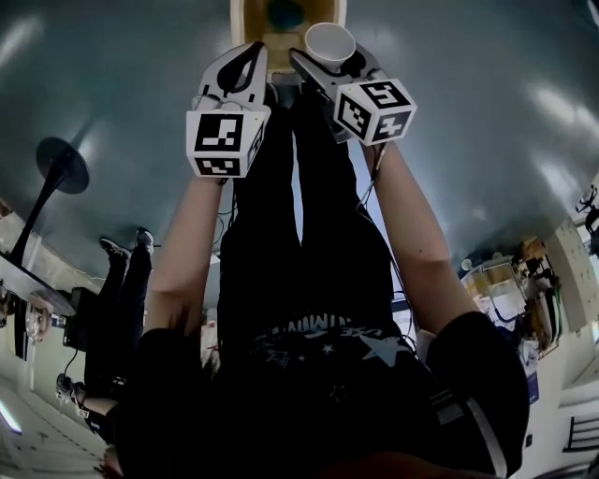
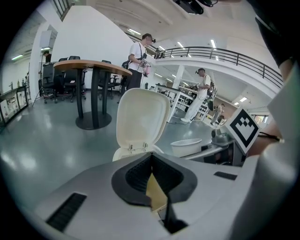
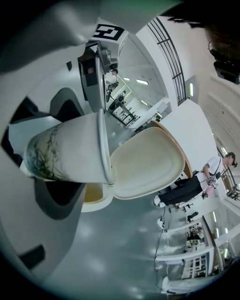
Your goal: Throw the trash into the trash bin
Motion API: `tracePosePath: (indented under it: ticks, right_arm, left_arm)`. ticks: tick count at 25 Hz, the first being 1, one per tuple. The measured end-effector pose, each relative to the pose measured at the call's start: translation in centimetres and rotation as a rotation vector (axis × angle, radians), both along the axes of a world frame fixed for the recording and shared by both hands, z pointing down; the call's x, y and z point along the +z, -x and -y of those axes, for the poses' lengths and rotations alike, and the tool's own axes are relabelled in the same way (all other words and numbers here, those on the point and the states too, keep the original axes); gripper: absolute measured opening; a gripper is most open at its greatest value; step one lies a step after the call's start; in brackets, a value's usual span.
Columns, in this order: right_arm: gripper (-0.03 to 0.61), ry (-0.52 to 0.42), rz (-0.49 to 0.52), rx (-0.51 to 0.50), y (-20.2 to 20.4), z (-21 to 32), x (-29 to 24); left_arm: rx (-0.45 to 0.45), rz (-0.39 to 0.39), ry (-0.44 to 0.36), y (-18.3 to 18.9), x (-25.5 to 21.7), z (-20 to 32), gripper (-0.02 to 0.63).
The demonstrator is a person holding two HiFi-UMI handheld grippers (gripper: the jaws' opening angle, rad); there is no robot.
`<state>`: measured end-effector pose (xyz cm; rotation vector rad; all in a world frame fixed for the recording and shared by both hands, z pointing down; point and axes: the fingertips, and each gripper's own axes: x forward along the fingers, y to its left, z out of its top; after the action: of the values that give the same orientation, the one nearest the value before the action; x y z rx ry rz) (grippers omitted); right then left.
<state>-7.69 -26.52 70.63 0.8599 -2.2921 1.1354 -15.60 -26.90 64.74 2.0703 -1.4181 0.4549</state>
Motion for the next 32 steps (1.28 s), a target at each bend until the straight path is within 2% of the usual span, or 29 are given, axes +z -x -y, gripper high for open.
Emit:
tracePosePath:
  ticks: [9,14,20,32]
  right_arm:
    - [0.337,0.008,-0.123,-0.099,0.1,0.3,4.2]
    - [0.337,0.029,-0.119,-0.133,0.9,0.2,4.8]
    - [0.416,0.061,-0.119,-0.125,0.5,0.5,5.2]
    - [0.416,0.058,-0.12,-0.11,0.4,0.5,3.5]
  left_arm:
    - [0.004,0.014,0.087,-0.3,5.0,0.5,0.011]
    - [-0.009,0.019,0.126,-0.3,6.3,0.3,0.011]
    - [-0.007,0.022,0.119,-0.9,5.9,1.2,0.011]
    - [0.001,0.031,0.106,-0.4,4.5,1.1,0.011]
